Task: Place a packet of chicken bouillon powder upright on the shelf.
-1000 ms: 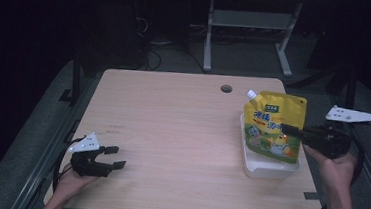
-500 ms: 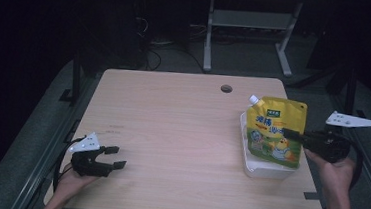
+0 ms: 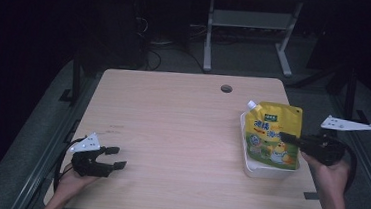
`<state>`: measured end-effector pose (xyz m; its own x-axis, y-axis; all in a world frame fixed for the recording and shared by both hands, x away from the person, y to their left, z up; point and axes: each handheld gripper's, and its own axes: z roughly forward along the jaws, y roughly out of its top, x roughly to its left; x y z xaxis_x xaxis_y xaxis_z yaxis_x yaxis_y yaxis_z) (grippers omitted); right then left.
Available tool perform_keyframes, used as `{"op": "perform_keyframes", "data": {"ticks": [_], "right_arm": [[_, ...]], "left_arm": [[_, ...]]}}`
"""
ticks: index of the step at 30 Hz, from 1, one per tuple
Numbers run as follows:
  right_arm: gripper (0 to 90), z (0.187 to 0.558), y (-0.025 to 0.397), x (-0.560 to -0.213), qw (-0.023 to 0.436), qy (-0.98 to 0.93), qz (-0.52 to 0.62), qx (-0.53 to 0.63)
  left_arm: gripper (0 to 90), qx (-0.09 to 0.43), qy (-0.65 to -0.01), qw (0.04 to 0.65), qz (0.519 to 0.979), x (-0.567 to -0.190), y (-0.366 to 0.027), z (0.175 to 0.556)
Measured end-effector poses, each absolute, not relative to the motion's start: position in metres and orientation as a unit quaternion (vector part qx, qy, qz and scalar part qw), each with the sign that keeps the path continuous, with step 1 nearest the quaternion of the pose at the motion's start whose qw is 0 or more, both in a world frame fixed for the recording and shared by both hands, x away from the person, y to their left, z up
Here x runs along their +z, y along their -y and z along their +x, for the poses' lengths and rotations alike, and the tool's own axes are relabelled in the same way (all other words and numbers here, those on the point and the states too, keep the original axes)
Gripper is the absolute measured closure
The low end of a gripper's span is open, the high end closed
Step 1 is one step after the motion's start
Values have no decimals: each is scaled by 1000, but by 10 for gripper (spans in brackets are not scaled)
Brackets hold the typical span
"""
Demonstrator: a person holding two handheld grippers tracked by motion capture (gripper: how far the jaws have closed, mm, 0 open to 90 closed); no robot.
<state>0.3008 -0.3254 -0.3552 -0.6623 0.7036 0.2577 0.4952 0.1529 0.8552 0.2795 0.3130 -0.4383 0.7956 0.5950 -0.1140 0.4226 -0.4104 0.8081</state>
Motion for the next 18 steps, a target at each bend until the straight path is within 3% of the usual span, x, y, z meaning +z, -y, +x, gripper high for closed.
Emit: {"op": "perform_keyframes", "data": {"ticks": [18], "right_arm": [[883, 303, 326, -364, 101, -751, 407, 510]], "left_arm": [[355, 93, -303, 447, 836, -440, -312, 280]]}}
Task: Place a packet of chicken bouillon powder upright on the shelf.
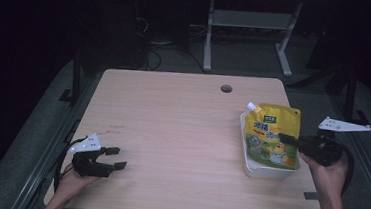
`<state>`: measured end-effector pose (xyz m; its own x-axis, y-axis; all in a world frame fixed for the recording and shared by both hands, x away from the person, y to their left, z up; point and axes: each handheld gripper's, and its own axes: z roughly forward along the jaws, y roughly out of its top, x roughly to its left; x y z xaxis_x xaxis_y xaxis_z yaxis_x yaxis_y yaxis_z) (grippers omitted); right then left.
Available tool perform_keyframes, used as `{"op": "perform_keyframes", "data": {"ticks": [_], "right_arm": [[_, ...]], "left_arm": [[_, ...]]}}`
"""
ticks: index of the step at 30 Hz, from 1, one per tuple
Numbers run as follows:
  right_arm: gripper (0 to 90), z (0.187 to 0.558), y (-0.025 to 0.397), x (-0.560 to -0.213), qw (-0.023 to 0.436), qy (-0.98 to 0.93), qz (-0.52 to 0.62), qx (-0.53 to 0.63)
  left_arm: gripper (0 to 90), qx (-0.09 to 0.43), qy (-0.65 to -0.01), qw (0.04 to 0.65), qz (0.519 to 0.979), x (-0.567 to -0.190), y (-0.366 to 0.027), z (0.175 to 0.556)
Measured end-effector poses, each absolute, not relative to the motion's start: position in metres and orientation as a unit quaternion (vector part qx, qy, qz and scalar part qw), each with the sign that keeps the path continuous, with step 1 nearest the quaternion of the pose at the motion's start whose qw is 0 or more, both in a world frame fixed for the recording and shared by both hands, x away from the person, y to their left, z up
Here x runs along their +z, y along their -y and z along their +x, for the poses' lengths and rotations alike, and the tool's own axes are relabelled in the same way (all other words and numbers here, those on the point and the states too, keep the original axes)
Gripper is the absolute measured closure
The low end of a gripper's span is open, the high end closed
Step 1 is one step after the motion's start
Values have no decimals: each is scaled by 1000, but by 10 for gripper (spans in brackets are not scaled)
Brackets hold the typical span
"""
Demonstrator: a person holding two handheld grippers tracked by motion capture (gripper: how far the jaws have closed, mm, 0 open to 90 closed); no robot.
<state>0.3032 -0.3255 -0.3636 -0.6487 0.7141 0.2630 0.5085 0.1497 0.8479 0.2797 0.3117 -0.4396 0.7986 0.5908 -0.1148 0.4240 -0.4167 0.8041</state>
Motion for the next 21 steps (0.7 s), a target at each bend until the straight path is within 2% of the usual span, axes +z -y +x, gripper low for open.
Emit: {"op": "perform_keyframes", "data": {"ticks": [9, 18, 21], "right_arm": [[869, 306, 324, -371, 93, -757, 415, 497], [804, 301, 332, -365, 110, -752, 427, 490], [813, 297, 337, -364, 113, -752, 430, 487]], "left_arm": [[356, 93, -306, 447, 836, -439, -313, 280], [356, 91, -308, 445, 836, -440, -312, 280], [356, 90, -306, 443, 838, -441, -311, 281]]}}
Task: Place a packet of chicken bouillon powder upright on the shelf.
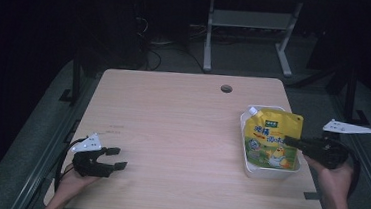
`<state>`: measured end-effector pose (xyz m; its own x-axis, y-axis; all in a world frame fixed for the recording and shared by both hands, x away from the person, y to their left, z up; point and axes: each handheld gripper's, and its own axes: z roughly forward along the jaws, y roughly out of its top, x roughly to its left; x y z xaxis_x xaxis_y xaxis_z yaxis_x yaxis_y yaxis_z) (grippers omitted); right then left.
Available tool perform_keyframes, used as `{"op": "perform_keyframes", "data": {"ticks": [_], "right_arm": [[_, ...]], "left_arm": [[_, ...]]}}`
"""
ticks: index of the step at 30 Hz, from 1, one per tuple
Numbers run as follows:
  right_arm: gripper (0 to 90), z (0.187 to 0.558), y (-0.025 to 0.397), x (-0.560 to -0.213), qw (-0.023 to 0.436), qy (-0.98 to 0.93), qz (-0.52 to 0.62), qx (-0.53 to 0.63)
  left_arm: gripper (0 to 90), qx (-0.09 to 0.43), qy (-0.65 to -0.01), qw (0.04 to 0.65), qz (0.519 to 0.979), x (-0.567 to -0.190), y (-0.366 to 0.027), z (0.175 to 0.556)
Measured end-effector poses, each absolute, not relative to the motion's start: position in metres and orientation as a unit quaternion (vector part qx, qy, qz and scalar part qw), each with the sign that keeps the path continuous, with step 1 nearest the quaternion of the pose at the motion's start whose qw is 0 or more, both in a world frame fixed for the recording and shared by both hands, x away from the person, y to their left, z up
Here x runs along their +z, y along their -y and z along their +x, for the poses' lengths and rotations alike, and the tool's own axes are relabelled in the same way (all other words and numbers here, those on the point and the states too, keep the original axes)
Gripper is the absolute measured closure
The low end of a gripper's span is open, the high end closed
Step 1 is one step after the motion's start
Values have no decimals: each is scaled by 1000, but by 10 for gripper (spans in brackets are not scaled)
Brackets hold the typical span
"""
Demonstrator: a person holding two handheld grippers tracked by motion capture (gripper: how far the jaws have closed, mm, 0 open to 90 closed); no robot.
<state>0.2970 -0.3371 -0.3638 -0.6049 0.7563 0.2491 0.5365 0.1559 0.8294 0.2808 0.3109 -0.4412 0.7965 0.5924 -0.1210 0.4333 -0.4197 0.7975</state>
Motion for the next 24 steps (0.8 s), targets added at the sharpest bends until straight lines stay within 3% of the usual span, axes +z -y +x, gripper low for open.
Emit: {"op": "perform_keyframes", "data": {"ticks": [12, 24], "right_arm": [[883, 288, 350, -375, 106, -744, 438, 493], [893, 278, 362, -391, 97, -732, 452, 500]], "left_arm": [[356, 88, -306, 442, 839, -442, -310, 281], [356, 86, -306, 442, 839, -442, -309, 281]]}}
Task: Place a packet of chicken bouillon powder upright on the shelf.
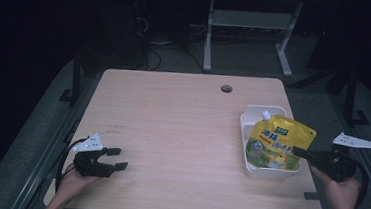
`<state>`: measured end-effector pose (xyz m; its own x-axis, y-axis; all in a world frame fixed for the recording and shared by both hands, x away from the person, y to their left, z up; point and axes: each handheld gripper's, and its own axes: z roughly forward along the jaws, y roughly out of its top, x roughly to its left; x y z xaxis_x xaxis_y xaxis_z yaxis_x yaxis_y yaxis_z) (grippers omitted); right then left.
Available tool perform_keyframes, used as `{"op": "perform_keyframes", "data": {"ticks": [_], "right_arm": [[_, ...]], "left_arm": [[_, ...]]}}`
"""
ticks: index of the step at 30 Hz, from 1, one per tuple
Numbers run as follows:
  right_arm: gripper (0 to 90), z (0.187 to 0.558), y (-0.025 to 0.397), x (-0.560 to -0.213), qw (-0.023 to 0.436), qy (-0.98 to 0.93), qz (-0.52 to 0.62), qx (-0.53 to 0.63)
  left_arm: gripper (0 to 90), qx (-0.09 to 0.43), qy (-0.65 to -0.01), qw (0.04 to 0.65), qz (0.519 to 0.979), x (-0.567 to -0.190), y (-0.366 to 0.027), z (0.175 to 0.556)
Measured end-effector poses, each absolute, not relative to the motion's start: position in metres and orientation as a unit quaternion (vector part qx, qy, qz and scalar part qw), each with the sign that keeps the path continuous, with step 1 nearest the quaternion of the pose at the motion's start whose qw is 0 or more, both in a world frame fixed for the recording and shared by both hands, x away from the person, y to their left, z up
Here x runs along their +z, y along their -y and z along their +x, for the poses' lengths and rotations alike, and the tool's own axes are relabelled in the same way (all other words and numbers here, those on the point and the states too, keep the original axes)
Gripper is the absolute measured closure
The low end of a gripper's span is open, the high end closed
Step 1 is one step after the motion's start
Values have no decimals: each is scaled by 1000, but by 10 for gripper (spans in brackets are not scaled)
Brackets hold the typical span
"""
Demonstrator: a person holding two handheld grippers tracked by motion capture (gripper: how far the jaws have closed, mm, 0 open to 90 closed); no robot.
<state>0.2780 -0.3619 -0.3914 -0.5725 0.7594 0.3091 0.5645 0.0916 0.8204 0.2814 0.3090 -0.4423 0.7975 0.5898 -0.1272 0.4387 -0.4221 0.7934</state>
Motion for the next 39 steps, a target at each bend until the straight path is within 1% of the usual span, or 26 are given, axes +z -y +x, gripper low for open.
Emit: {"op": "perform_keyframes", "data": {"ticks": [6, 8, 10, 11, 12, 13, 14, 15, 17, 19, 20, 22, 23, 28, 29, 30, 31, 39], "right_arm": [[887, 278, 361, -391, 100, -733, 454, 496], [871, 278, 362, -391, 99, -731, 456, 498], [843, 278, 361, -391, 100, -729, 459, 497], [812, 278, 361, -390, 100, -729, 459, 497], [812, 278, 361, -390, 100, -729, 459, 497], [775, 278, 360, -389, 99, -728, 458, 501], [775, 278, 360, -389, 99, -728, 458, 501], [740, 278, 358, -385, 102, -725, 457, 505], [702, 279, 357, -381, 108, -723, 457, 506], [695, 279, 356, -378, 111, -723, 457, 506], [663, 280, 355, -372, 117, -722, 456, 506], [660, 281, 354, -369, 118, -721, 456, 507], [622, 284, 354, -362, 115, -719, 450, 517], [597, 289, 352, -347, 122, -718, 445, 521], [587, 292, 351, -338, 127, -718, 443, 521], [587, 292, 351, -338, 127, -718, 443, 521], [577, 295, 348, -328, 131, -720, 438, 522], [552, 302, 336, -295, 153, -726, 421, 521]], "left_arm": [[356, 85, -307, 441, 839, -443, -309, 282], [355, 85, -307, 441, 839, -443, -310, 282], [355, 85, -307, 441, 839, -443, -310, 282], [355, 85, -307, 441, 839, -442, -310, 282], [355, 85, -307, 441, 839, -442, -310, 282], [354, 85, -307, 442, 838, -442, -310, 282], [354, 85, -307, 442, 838, -442, -310, 282], [354, 84, -307, 443, 838, -442, -310, 281], [354, 84, -307, 443, 838, -442, -310, 281], [354, 84, -307, 443, 838, -442, -309, 281], [354, 84, -306, 443, 838, -442, -309, 281], [354, 84, -306, 443, 838, -442, -309, 281], [354, 83, -306, 443, 838, -442, -310, 281], [354, 83, -305, 443, 839, -442, -310, 282], [354, 83, -305, 443, 839, -442, -311, 282], [354, 83, -305, 443, 839, -442, -311, 282], [354, 84, -306, 444, 838, -442, -311, 282], [351, 86, -308, 446, 836, -441, -313, 282]]}}
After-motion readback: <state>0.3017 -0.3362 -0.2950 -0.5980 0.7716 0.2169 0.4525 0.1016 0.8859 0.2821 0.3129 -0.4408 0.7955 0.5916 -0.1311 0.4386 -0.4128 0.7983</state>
